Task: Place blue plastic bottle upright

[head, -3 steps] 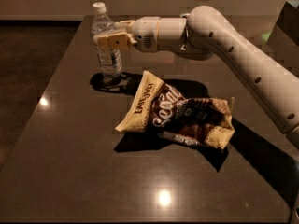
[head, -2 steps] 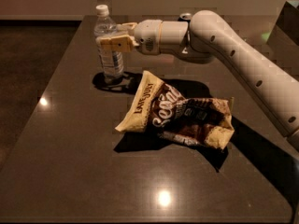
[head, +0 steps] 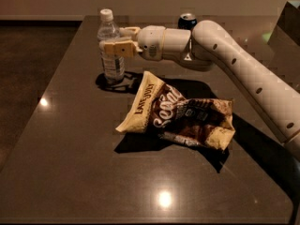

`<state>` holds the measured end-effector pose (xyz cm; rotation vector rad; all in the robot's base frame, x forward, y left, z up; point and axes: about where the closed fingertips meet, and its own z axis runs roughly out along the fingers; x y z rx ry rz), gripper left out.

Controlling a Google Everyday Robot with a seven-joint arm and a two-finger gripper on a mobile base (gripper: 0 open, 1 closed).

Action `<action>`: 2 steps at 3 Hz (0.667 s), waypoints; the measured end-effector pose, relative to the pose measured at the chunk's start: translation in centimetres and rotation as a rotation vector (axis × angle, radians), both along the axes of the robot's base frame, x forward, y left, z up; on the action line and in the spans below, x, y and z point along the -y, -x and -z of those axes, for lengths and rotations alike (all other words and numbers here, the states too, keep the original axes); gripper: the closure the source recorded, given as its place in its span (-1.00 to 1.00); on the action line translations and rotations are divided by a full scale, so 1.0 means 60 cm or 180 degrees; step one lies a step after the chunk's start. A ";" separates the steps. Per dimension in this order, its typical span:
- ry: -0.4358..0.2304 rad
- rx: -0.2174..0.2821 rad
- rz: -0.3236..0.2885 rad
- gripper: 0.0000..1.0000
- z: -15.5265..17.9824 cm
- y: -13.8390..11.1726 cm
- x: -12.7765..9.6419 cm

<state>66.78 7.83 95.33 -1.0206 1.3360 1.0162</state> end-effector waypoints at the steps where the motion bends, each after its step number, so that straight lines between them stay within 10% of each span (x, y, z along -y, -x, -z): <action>1: -0.0007 0.0071 -0.0023 -0.74 0.006 0.001 0.001; 2: -0.0008 0.0076 -0.0039 -1.00 0.006 0.003 -0.004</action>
Offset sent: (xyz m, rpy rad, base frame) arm -0.0009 -0.0007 -0.0036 0.0022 -0.0219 0.0072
